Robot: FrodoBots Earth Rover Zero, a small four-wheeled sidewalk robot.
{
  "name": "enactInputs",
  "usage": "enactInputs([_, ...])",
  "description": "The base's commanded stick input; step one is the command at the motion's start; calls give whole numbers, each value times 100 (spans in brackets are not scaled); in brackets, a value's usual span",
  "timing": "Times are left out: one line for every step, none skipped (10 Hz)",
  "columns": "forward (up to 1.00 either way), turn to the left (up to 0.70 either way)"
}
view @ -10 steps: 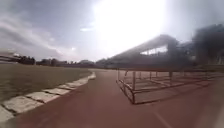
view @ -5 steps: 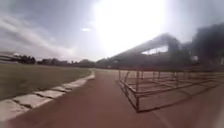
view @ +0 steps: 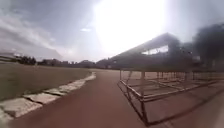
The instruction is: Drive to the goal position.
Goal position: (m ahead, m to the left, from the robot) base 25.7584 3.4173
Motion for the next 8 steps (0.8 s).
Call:
enactInputs([70, 0])
enactInputs([70, 0])
enactInputs([70, 0])
enactInputs([70, 0])
enactInputs([70, 0])
enactInputs([70, 0])
enactInputs([70, 0])
enactInputs([70, 0])
